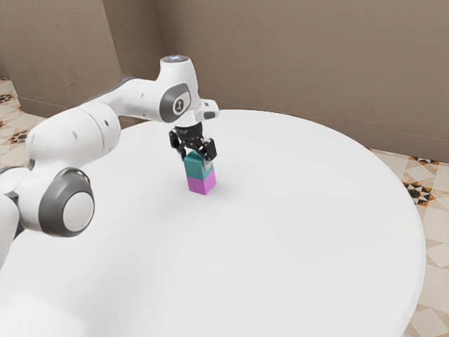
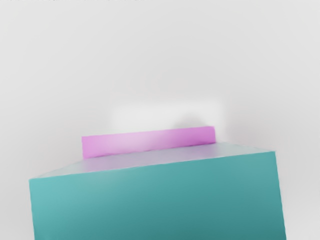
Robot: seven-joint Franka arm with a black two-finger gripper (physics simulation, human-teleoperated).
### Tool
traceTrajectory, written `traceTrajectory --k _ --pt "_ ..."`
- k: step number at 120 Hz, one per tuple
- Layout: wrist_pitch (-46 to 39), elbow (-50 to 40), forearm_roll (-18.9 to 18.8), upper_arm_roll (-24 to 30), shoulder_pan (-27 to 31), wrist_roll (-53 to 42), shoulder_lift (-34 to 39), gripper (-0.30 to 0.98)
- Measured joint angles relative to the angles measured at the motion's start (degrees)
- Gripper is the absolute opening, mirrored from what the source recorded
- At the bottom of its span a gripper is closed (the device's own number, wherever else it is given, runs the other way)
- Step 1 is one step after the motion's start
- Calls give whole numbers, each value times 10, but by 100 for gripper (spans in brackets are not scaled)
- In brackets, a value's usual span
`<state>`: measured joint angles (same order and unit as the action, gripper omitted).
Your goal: Pick up the blue block with one arm, and put the blue block on the table with one arm
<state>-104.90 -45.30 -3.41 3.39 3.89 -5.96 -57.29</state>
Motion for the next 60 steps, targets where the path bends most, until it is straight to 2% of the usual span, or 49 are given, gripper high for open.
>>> traceTrajectory --k 18,40,60 --pt "0 5 -1 0 -3 -2 0 45" --pt "3 5 -3 -1 -8 -2 4 33" --pt "9 5 -8 -9 -59 -1 20 22"
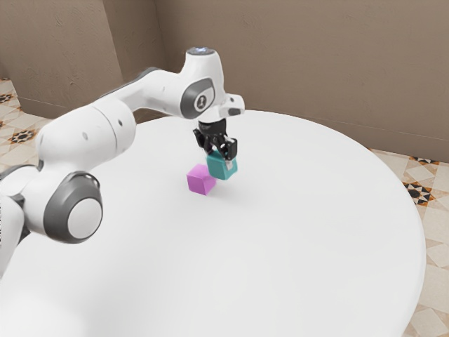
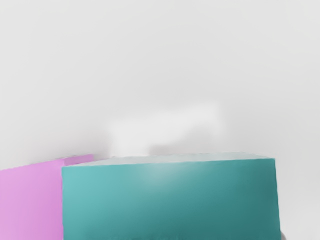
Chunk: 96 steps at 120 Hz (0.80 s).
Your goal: Pick up the blue block with one arm, and put the blue block on the table with one arm
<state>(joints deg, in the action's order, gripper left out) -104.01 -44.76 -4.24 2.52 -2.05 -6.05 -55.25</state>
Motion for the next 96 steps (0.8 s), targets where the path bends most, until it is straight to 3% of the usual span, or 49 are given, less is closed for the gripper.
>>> traceTrajectory --k 16,41,64,79,96 --pt "-3 -1 -4 -8 -36 3 -1 18" --pt "-20 -7 -6 -9 -46 7 -27 16" --pt "-27 -7 5 -7 -54 11 -33 47" --pt "-26 -8 10 -5 -53 16 -29 57" --pt "-10 -13 10 -3 -53 28 27 63"
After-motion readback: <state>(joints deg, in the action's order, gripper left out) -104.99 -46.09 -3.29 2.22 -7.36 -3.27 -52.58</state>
